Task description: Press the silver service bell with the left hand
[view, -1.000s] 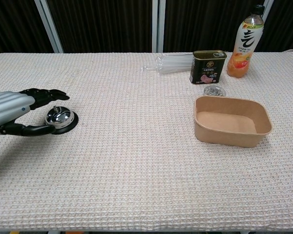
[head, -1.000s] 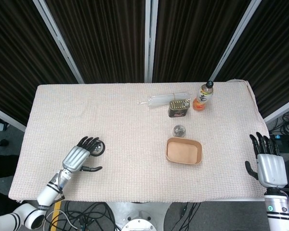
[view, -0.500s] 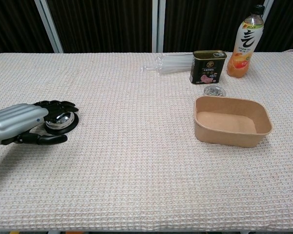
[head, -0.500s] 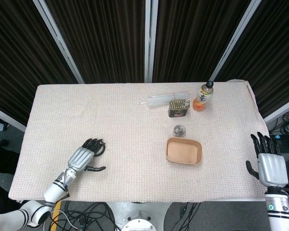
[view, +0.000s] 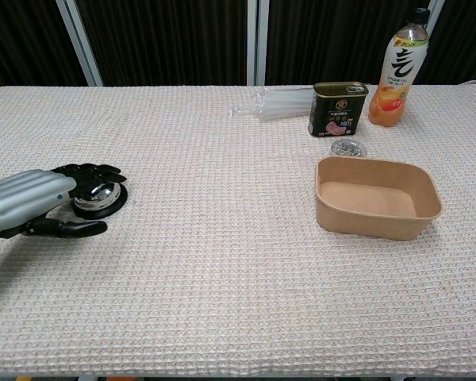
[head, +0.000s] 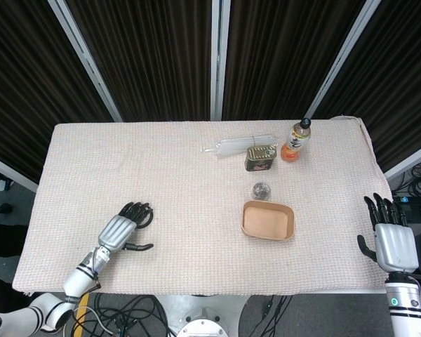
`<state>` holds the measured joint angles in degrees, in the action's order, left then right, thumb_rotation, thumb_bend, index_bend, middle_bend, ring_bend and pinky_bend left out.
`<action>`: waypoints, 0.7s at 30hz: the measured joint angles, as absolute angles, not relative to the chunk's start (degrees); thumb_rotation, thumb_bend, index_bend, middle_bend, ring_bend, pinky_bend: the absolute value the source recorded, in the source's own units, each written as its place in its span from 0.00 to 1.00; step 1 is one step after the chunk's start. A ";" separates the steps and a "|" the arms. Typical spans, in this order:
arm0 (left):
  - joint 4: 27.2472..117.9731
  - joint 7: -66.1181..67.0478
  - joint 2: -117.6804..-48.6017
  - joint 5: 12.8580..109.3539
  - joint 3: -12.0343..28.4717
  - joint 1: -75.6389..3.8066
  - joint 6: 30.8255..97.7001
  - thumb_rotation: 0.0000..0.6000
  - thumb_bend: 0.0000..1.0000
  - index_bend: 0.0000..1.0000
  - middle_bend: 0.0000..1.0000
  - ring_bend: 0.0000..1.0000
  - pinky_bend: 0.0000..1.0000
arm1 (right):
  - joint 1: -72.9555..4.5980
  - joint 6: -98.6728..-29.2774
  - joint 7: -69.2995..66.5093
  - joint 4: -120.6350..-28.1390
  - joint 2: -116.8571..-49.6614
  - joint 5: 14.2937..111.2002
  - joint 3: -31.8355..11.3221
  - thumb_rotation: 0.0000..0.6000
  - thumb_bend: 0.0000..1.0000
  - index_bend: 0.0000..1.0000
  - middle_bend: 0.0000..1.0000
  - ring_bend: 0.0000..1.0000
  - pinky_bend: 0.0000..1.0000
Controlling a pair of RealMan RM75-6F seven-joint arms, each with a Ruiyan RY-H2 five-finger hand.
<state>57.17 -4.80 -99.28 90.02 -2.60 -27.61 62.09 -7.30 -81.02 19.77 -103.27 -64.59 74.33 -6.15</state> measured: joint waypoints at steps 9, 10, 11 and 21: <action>58.33 -5.21 -98.53 90.41 -1.02 -28.15 65.31 0.00 0.03 0.00 0.00 0.00 0.00 | -7.31 -81.03 19.67 -103.47 -64.54 74.63 -5.85 1.00 0.28 0.00 0.00 0.00 0.00; 58.47 -5.13 -98.44 90.33 -1.13 -28.12 65.08 0.00 0.03 0.00 0.00 0.00 0.00 | -7.34 -80.94 19.63 -103.48 -64.52 74.57 -5.84 1.00 0.28 0.00 0.00 0.00 0.00; 58.54 -5.02 -98.38 90.20 -1.42 -28.05 64.61 0.00 0.03 0.00 0.00 0.00 0.00 | -7.36 -80.87 19.59 -103.50 -64.49 74.50 -5.83 1.00 0.28 0.00 0.00 0.00 0.00; 58.06 -4.06 -99.05 89.12 -2.72 -27.42 62.52 0.00 0.02 0.00 0.00 0.00 0.00 | -7.60 -80.30 19.51 -103.76 -64.19 73.84 -5.82 1.00 0.28 0.00 0.00 0.00 0.00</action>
